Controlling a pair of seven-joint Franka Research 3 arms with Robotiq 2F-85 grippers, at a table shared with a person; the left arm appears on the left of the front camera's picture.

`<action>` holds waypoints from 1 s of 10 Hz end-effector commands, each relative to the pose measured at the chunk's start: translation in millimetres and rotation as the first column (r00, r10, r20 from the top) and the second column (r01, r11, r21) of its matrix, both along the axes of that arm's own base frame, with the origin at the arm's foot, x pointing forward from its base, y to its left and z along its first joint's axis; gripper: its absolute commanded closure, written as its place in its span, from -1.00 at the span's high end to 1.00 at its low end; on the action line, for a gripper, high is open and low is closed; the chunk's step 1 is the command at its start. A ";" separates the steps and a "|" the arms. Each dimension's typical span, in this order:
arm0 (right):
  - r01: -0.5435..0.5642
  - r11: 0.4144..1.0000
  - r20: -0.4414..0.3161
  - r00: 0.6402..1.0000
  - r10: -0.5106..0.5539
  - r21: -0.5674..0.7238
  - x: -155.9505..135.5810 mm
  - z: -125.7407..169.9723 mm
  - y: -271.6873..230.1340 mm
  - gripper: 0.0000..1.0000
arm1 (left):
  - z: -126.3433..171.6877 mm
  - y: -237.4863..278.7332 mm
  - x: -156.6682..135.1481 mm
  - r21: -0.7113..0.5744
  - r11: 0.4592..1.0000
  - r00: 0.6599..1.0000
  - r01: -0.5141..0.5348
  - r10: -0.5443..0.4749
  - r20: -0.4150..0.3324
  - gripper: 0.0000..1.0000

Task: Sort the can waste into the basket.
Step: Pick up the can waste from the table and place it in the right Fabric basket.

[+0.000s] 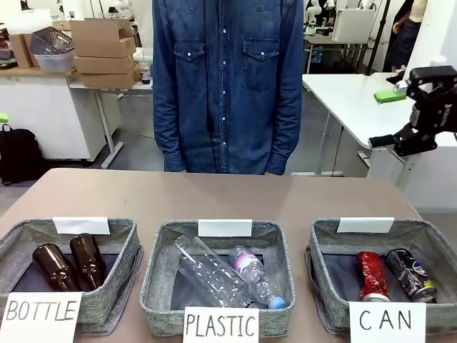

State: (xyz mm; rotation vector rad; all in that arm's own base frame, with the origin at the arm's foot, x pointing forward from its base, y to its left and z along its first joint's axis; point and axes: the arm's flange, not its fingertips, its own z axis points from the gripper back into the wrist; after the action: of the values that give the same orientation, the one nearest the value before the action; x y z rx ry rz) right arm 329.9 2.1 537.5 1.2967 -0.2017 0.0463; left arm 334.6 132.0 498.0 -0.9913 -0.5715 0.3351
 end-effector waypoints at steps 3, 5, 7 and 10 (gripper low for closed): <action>0.012 0.985 0.012 1.000 -0.010 -0.175 -8.2 5.6 5.5 1.00 | -0.6 1.4 0.0 0.009 1.000 1.000 0.012 -0.012 0.009 1.00; 0.012 0.985 0.012 1.000 -0.010 -0.175 -8.2 5.6 5.5 1.00 | -0.6 1.4 0.0 0.009 1.000 1.000 0.012 -0.012 0.009 1.00; 0.012 0.985 0.012 1.000 -0.010 -0.175 -8.2 5.6 5.5 1.00 | -0.6 1.4 0.0 0.009 1.000 1.000 0.012 -0.012 0.009 1.00; 0.012 0.985 0.012 1.000 -0.010 -0.175 -8.2 5.6 5.5 1.00 | -0.6 1.4 0.0 0.009 1.000 1.000 0.012 -0.012 0.009 1.00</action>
State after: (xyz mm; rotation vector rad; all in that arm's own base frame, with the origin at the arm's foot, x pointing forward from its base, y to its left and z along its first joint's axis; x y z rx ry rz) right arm 322.3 9.2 540.2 1.1287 -0.2115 0.0468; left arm 334.6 132.0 498.0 -0.9913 -0.5715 0.3351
